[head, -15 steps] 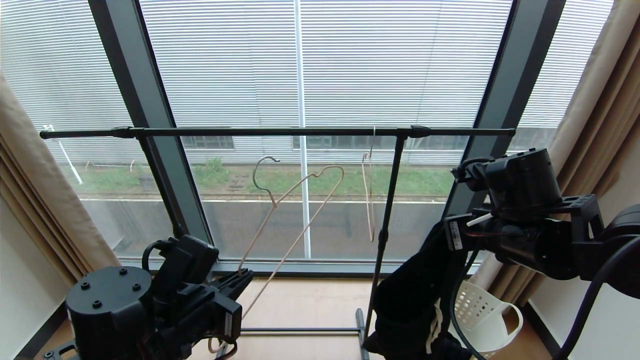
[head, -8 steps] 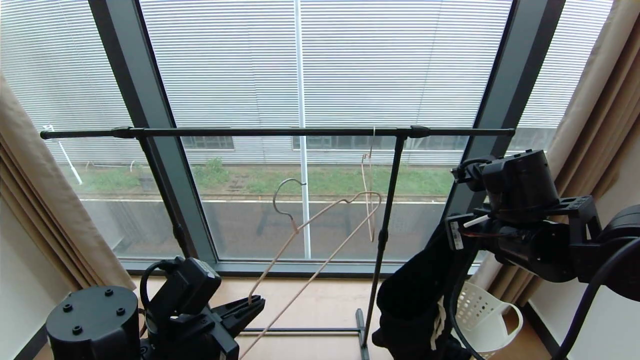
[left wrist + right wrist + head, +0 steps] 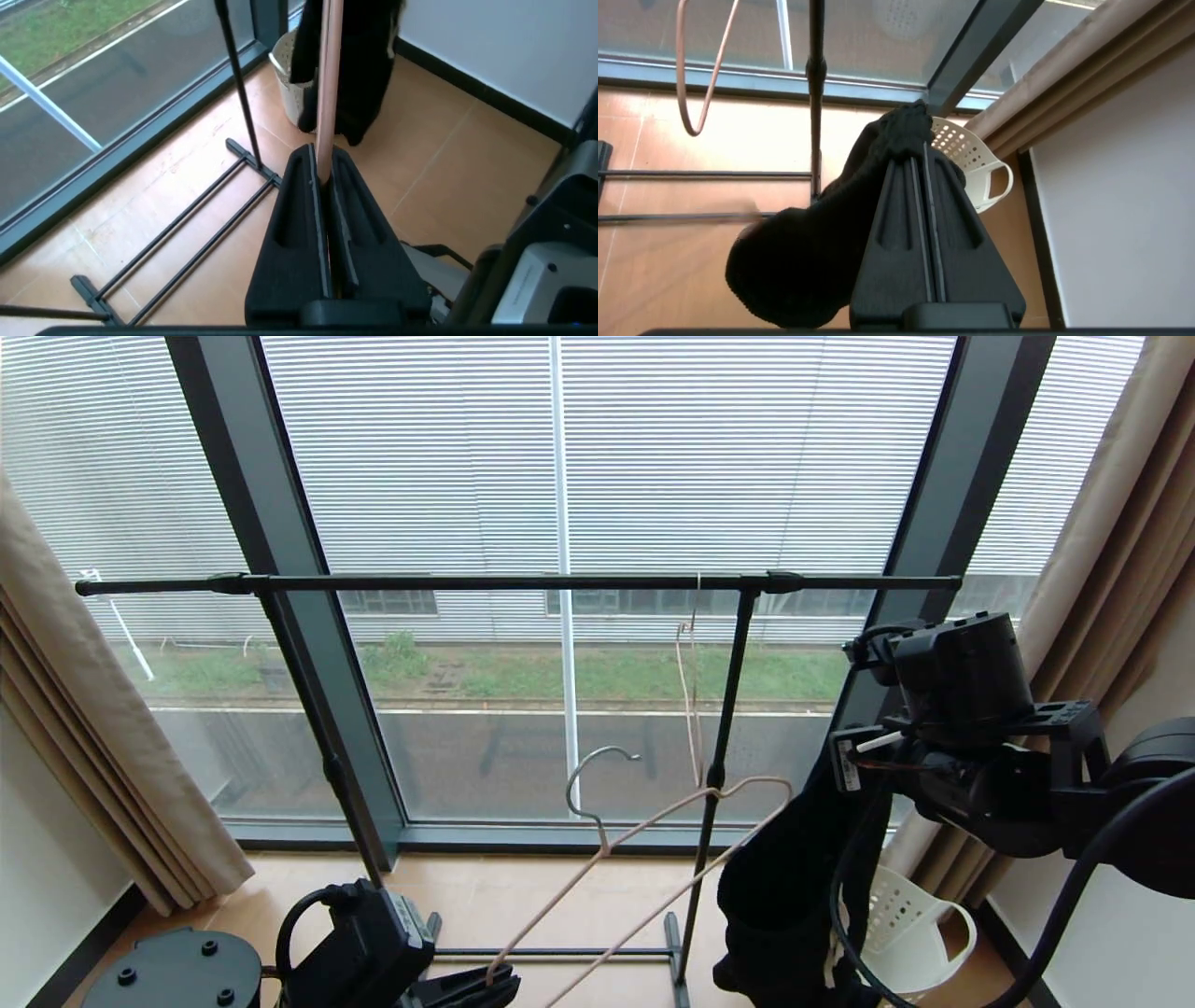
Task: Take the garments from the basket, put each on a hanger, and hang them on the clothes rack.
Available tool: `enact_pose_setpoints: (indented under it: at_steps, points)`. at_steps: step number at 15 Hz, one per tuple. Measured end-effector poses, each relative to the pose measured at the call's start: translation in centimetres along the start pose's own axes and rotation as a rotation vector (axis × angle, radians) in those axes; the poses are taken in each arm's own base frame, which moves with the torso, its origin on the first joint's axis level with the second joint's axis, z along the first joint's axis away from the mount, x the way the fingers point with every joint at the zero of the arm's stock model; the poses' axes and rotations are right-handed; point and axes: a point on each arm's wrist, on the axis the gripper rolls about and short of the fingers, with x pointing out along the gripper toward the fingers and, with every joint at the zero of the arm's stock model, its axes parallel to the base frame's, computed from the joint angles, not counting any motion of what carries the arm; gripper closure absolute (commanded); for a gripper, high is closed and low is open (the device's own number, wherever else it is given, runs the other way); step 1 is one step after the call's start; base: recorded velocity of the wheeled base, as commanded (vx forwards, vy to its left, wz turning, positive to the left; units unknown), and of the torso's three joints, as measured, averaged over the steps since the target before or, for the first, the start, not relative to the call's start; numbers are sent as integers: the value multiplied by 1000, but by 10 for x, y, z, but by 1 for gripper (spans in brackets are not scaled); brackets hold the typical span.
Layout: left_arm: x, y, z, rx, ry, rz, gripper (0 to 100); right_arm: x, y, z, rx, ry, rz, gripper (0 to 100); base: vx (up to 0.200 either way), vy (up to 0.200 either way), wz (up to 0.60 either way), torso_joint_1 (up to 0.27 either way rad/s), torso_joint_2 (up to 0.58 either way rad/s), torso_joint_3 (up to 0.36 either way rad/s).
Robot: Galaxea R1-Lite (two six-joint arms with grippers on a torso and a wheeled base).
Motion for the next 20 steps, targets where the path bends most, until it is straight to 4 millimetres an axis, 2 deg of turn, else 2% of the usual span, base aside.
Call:
enact_pose_setpoints:
  at_steps: [5,13,20]
  points:
    - [0,-7,-3,15,19,-34,100,-3,15,-6,-29,-2,26,100,0,0,0,0,0,0]
    - [4,-8,-4,17,31,-41,100,-24,39,-19,-102,-12,85,100,0,0,0,0,0,0]
    - [6,-8,-4,17,33,-35,100,-37,50,-29,-147,-18,118,100,0,0,0,0,0,0]
